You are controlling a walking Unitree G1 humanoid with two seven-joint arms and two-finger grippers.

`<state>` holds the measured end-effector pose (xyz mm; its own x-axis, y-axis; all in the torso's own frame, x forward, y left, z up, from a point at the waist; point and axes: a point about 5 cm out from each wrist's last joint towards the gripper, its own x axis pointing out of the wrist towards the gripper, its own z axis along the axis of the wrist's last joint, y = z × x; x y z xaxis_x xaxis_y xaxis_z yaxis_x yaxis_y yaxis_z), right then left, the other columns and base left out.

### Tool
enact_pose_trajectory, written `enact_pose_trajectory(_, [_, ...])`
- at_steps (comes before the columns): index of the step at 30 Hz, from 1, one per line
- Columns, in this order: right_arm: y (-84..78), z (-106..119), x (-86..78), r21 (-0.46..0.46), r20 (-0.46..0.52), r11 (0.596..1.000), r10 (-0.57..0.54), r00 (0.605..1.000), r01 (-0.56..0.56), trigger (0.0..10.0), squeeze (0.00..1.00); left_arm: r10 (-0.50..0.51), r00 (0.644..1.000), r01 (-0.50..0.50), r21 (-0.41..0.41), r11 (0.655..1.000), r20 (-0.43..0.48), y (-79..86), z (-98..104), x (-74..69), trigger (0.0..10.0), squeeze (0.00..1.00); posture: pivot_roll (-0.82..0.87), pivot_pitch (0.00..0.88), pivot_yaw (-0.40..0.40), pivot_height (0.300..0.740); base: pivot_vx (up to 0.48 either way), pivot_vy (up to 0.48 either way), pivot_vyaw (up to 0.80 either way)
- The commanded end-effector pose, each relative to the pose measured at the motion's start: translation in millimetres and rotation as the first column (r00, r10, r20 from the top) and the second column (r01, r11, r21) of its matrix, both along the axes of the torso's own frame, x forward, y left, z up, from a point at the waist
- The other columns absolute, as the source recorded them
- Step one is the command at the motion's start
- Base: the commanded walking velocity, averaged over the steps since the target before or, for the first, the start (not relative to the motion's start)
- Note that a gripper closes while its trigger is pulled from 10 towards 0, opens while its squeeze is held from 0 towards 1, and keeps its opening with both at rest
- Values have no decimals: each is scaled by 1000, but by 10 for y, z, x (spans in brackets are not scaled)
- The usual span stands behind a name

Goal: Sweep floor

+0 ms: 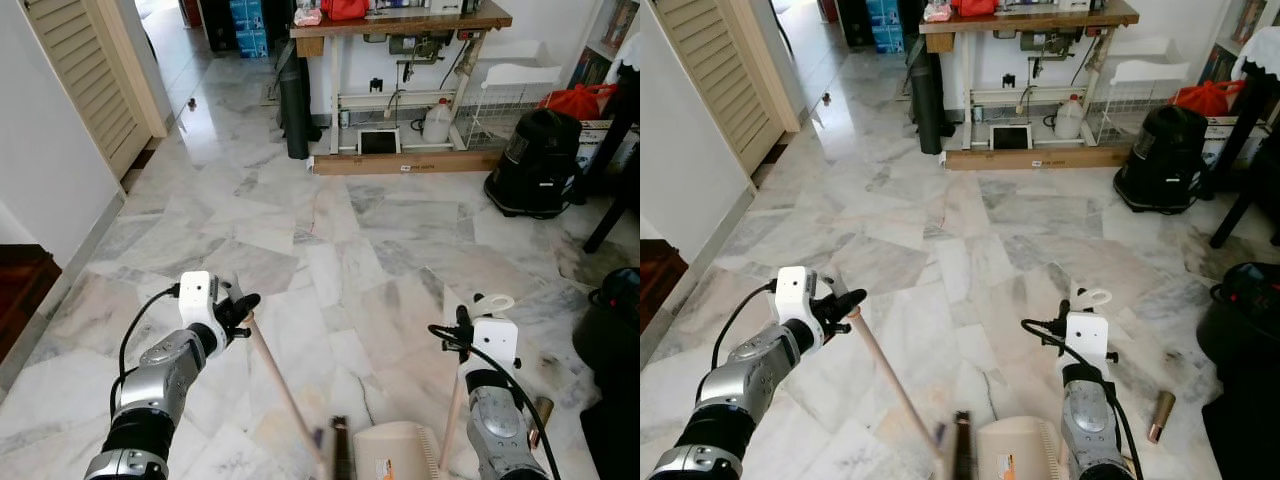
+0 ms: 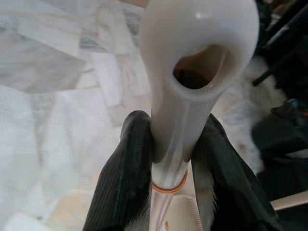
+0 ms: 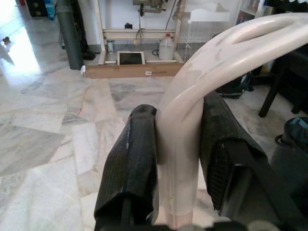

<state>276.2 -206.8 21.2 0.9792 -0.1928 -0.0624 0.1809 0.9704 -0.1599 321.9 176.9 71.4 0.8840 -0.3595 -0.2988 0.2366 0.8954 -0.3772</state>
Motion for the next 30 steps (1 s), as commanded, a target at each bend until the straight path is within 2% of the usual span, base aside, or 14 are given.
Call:
enact_pose_trajectory(1, [40,80,86,3,27,1000,17,999,-17,10000,0,-23,1000,24,-83,996,13,-24,87,37,10000,0,91,0,72,740,0,0,0])
enact_pose_trajectory(3, [58,91,110,5,26,1000,21,999,-22,10000,0,-22,1000,21,-158,987,-3,-27,131,61,10000,0,95,0,69,740,0,0,0])
enact_pose_trajectory(4, [58,91,110,5,26,1000,21,999,-22,10000,0,-22,1000,21,-158,987,-3,-27,131,61,10000,0,95,0,69,740,0,0,0])
enact_pose_trajectory(7, [94,130,165,12,35,999,30,999,-30,10000,0,-27,999,31,-248,968,20,-38,251,101,10000,0,98,0,66,740,0,0,0])
enact_pose_trajectory(10, [98,139,180,14,35,999,30,999,-30,10000,0,-9,999,17,-279,960,31,-30,294,121,10000,0,103,0,64,740,0,0,0])
enact_pose_trajectory(13, [97,150,201,18,33,999,28,999,-28,10000,0,21,999,-2,-362,932,49,-22,391,141,10000,0,109,0,63,740,0,0,0])
enact_pose_trajectory(15, [99,151,206,19,31,999,27,999,-28,10000,0,21,999,-1,-364,931,50,-21,404,140,10000,0,112,0,62,740,0,0,0])
enact_pose_trajectory(18, [113,147,208,23,29,999,28,999,-29,10000,0,37,997,-12,-346,938,67,13,438,126,10000,0,114,0,61,740,0,0,0])
enact_pose_trajectory(22, [117,138,204,25,25,999,30,999,-31,10000,0,120,983,-87,-229,970,137,177,533,123,10000,0,113,0,59,740,0,0,0])
enact_pose_trajectory(23, [113,136,201,24,25,999,30,999,-31,10000,0,169,969,-137,-179,974,177,272,578,121,10000,0,114,0,58,740,0,0,0])
enact_pose_trajectory(25, [107,133,198,21,23,999,30,999,-31,10000,0,252,941,-234,-105,967,225,422,629,109,10000,0,116,0,57,740,0,0,0])
enact_pose_trajectory(26, [104,132,195,19,22,999,32,999,-32,10000,0,257,930,-247,-70,967,262,468,660,73,10000,0,117,0,55,740,0,0,0])
enact_pose_trajectory(28, [102,130,192,18,22,999,34,999,-34,10000,0,255,926,-251,-51,967,279,477,672,45,10000,0,117,0,55,740,0,0,0])
enact_pose_trajectory(30, [99,122,181,16,21,999,35,999,-36,10000,0,278,904,-285,-24,958,324,514,707,4,10000,0,113,0,54,740,0,0,0])
